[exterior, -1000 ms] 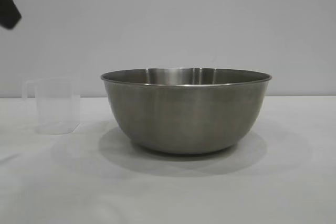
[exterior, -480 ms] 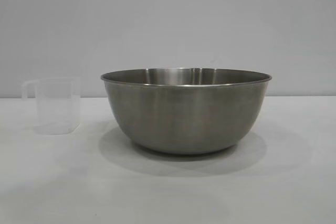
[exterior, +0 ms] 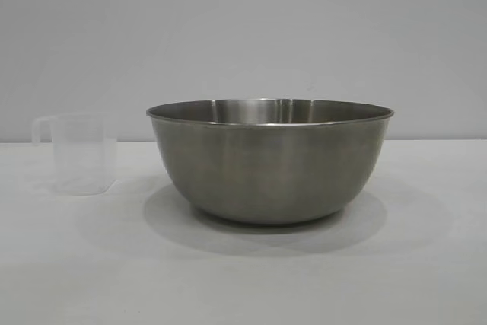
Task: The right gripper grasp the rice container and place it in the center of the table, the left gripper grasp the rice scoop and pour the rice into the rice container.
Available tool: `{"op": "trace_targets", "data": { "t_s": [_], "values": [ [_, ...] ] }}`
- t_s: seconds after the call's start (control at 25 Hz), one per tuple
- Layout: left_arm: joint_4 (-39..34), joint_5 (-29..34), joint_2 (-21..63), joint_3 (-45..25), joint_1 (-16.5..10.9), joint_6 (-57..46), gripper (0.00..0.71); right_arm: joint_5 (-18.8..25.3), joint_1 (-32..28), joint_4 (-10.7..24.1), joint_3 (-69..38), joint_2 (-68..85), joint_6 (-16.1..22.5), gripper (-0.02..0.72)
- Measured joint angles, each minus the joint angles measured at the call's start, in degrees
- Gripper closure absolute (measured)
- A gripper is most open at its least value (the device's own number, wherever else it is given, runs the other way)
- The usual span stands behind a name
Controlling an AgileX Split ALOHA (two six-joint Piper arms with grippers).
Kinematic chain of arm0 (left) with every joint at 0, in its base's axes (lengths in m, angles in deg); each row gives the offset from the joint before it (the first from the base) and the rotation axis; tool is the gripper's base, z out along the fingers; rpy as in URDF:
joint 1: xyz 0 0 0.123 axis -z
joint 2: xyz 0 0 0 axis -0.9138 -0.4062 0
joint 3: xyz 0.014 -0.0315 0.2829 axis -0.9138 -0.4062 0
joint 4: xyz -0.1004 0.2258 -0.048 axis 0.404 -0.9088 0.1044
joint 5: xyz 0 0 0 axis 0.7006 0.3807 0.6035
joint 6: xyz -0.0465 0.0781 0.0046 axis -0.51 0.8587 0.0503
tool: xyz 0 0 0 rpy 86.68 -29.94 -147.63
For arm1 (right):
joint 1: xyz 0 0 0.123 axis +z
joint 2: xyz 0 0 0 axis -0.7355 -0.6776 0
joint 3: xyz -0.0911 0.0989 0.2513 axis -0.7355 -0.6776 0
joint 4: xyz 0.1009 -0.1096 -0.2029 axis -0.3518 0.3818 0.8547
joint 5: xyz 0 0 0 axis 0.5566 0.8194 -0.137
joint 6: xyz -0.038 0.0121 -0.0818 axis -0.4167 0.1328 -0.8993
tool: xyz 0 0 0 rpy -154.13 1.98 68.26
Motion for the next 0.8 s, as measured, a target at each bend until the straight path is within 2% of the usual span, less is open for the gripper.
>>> {"op": "trace_targets", "data": {
  "t_s": [0.24, 0.8],
  "values": [
    [-0.3, -4.0, 7.7, -4.5, 0.0, 0.0, 0.282, 0.0, 0.0, 0.0, 0.0, 0.0, 0.0, 0.129],
    [-0.5, -5.1, 8.3, -4.9, 0.0, 0.0, 0.282, 0.0, 0.0, 0.0, 0.0, 0.0, 0.0, 0.129]
  ]
}}
